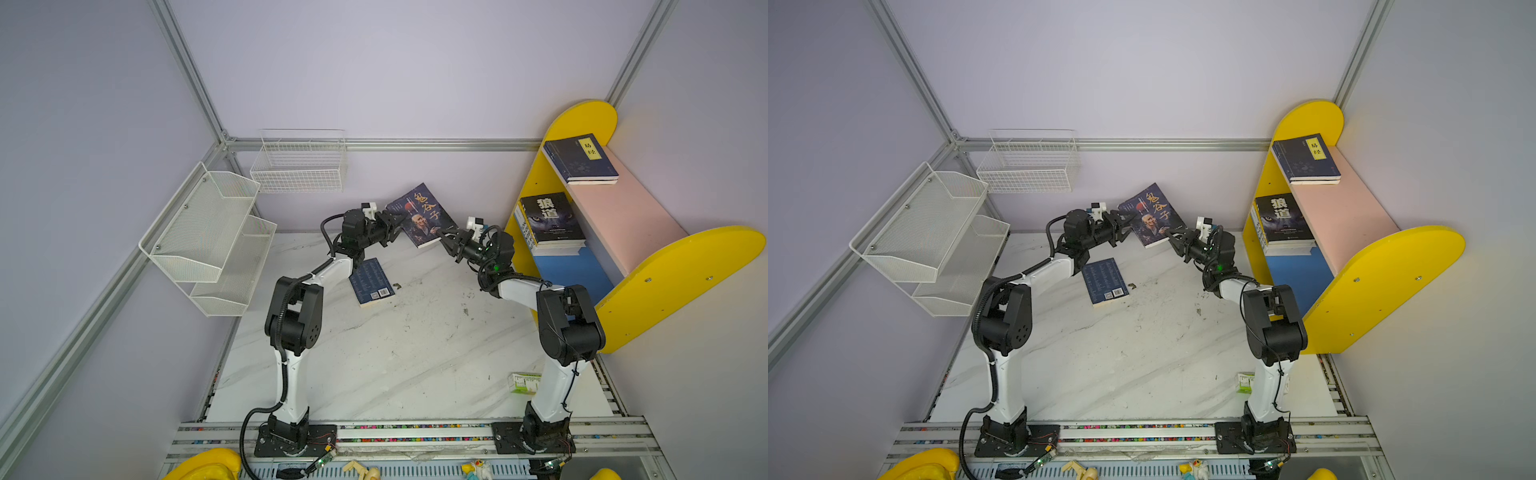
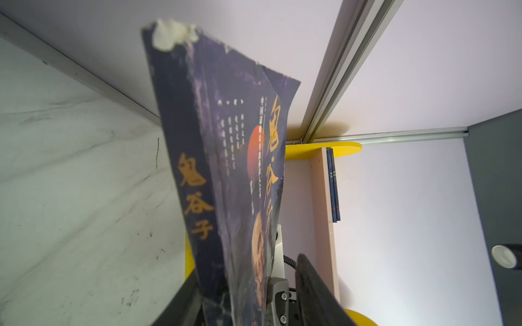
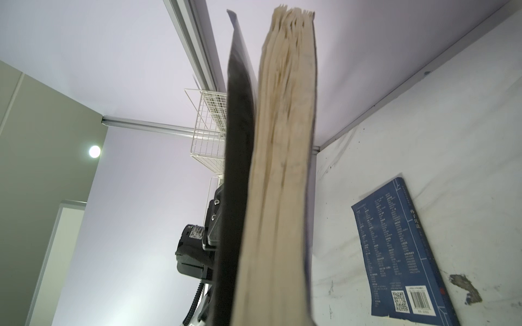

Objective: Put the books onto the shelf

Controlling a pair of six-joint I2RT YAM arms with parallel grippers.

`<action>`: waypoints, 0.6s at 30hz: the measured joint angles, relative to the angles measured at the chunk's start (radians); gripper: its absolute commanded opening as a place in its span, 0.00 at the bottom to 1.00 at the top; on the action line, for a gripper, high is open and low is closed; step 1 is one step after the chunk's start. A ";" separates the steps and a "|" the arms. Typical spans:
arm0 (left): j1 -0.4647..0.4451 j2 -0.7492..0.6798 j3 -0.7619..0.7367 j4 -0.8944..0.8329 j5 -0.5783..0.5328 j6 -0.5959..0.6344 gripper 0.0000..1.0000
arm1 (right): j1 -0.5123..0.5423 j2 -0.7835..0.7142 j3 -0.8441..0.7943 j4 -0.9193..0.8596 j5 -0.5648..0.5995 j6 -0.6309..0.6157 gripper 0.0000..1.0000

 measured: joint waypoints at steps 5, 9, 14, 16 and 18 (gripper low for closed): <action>0.000 0.000 0.000 0.003 -0.001 -0.003 0.13 | -0.003 0.000 0.027 0.002 -0.036 0.004 0.17; 0.000 0.000 0.000 0.021 -0.010 -0.004 0.06 | -0.002 0.000 0.028 0.003 -0.025 0.019 0.46; -0.002 0.000 0.001 0.019 -0.050 0.001 0.03 | 0.034 0.000 0.019 0.018 0.019 0.027 0.62; -0.002 0.000 0.002 0.019 -0.071 0.006 0.02 | 0.065 0.000 0.019 0.016 0.041 0.027 0.62; -0.002 0.000 0.002 0.020 -0.094 0.007 0.02 | 0.103 0.000 0.019 0.018 0.058 0.030 0.63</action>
